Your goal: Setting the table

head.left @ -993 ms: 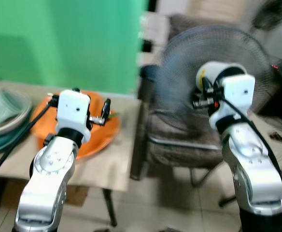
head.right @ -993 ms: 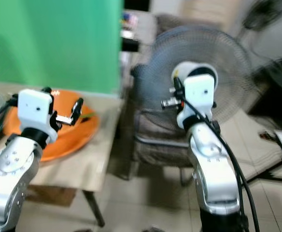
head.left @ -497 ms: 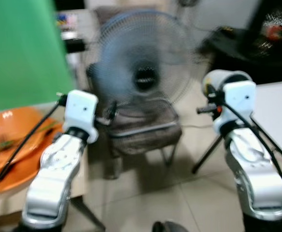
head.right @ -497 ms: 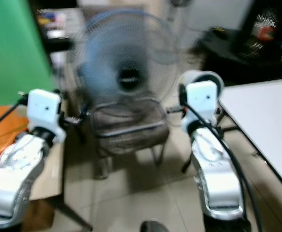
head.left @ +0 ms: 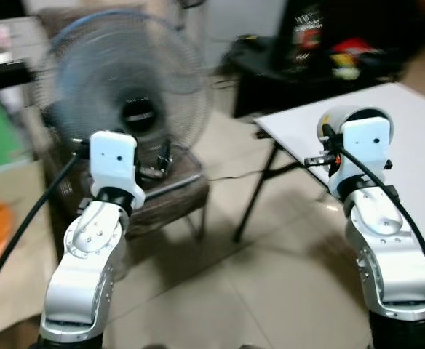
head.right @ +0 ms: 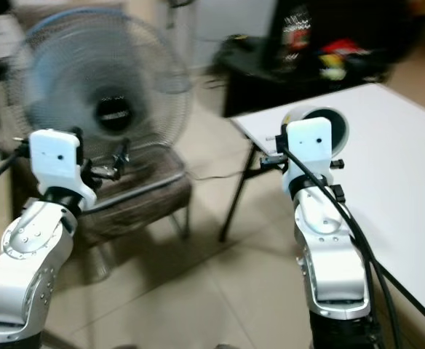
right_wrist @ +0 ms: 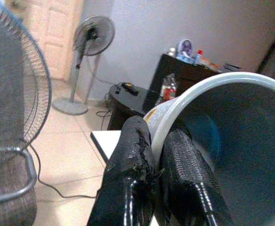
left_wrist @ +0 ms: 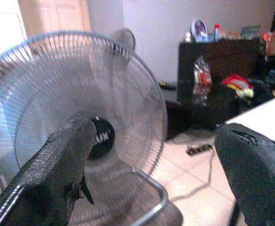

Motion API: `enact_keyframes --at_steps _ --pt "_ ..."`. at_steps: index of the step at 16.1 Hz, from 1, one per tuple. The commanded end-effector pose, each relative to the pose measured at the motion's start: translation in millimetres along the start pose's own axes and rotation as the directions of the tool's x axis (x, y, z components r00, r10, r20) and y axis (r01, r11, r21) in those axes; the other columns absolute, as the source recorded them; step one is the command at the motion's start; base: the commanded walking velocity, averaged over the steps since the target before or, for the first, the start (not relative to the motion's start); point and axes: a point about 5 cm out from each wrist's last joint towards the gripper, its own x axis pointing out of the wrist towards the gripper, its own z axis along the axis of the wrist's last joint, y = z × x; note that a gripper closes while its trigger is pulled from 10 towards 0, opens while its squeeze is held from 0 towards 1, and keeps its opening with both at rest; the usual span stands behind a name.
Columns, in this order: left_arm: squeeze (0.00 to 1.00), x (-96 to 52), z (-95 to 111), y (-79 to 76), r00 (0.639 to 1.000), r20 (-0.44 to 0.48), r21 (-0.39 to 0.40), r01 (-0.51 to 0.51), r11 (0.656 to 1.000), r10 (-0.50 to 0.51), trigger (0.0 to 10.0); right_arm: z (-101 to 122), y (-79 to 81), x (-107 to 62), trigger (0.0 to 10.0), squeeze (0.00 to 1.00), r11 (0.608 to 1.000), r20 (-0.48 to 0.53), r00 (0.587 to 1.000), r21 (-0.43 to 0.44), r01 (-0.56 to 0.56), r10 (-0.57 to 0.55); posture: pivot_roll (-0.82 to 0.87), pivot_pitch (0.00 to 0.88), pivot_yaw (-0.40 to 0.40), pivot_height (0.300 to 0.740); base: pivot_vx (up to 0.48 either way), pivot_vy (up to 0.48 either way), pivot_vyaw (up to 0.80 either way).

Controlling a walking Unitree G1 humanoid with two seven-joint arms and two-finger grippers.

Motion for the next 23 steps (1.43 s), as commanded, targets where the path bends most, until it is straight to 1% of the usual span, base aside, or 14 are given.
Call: enact_keyframes --at_steps 1,2,3,4,5,6,7,8,11,12,14,15,18,23 --pt "0.00 -0.5 -4 6.4 0.999 -0.018 0.019 -0.046 0.999 0.046 10.0 3 4.4 0.6 10.0 0.00 0.999 0.026 1.000 0.033 -0.007 0.006 0.15 0.000 -0.068 0.740 0.000 0.000 -0.80" --pt "0.00 1.4 -6 9.4 0.999 -0.029 0.013 -0.033 0.999 0.034 10.0 3 6.4 1.9 10.0 0.00 0.999 0.026 1.000 0.051 -0.001 -0.001 0.15 0.000 -0.064 0.740 0.000 0.000 -0.80" --pt "0.00 3.1 -7 11.7 0.999 -0.036 0.027 -0.025 0.999 0.026 10.0 2 7.6 2.8 10.0 0.00 0.998 0.017 1.000 0.065 -0.005 0.004 0.15 0.000 -0.061 0.740 0.000 0.000 -0.80" --pt "0.00 4.1 -5 12.8 0.999 -0.027 0.019 -0.027 0.999 0.027 10.0 2 7.8 3.4 10.0 0.00 0.997 0.014 1.000 0.070 -0.008 0.007 0.15 0.000 -0.058 0.740 0.000 0.000 -0.80" --pt "0.00 7.0 -7 15.5 0.999 -0.035 0.037 -0.031 0.999 0.032 10.0 7 9.4 4.0 10.0 0.00 0.998 0.033 0.999 0.052 -0.024 0.022 0.11 0.000 -0.036 0.740 0.000 0.000 -0.80" --pt "0.00 8.6 -7 14.9 0.999 -0.037 0.032 -0.022 0.999 0.023 10.0 11 10.8 3.3 10.0 0.00 0.998 0.048 0.998 0.047 -0.037 0.035 0.10 0.000 -0.031 0.740 0.000 0.000 -0.80" --pt "0.00 10.7 -6 10.5 0.999 -0.032 0.016 0.000 1.000 0.000 10.0 18 11.9 -0.7 10.0 0.00 0.997 0.078 0.995 0.042 -0.059 0.055 0.09 0.000 -0.016 0.740 0.000 0.000 -0.80" --pt "0.00 11.9 -6 5.0 0.999 -0.027 0.008 0.029 1.000 -0.029 10.0 18 11.9 -4.0 10.0 0.00 0.997 0.087 0.994 0.043 -0.067 0.063 0.10 0.000 -0.014 0.740 0.000 0.000 -0.80" --pt "0.00 12.4 -6 1.4 0.998 -0.027 -0.003 0.063 0.998 -0.063 10.0 8 12.3 -4.5 10.0 0.00 0.993 0.042 0.998 0.112 -0.048 0.044 0.09 0.000 -0.007 0.740 0.000 0.000 -0.80" --pt "0.00 13.4 -7 1.6 0.997 -0.030 -0.005 0.066 0.998 -0.066 10.0 7 12.1 -4.2 10.0 0.00 0.995 0.034 0.997 0.079 -0.068 0.066 0.09 0.000 -0.015 0.740 0.000 0.000 0.00" --pt "0.00 13.5 -7 2.0 0.997 -0.031 -0.006 0.064 0.998 -0.064 10.0 7 12.5 -4.6 10.0 0.00 0.995 0.032 0.996 0.061 -0.083 0.081 0.09 0.000 -0.016 0.740 0.000 0.000 0.00" --pt "0.00 13.0 -8 1.1 0.998 -0.032 -0.009 0.056 0.998 -0.056 10.0 7 13.7 -5.9 10.0 0.00 0.993 0.035 0.993 0.042 -0.110 0.109 0.09 0.000 -0.033 0.740 0.000 0.000 0.00" --pt "0.00 9.4 -9 -0.2 0.998 -0.029 -0.013 0.050 0.999 -0.050 10.0 7 15.5 -4.3 10.0 0.00 0.989 0.035 0.990 0.052 -0.140 0.139 0.10 0.000 -0.051 0.740 0.298 0.000 0.00" --pt "0.00 8.6 -8 0.4 0.998 -0.024 -0.020 0.051 0.998 -0.052 10.0 5 16.8 -4.4 10.0 0.00 0.985 0.019 0.987 0.050 -0.163 0.162 0.10 0.000 -0.060 0.740 0.341 0.000 0.00"
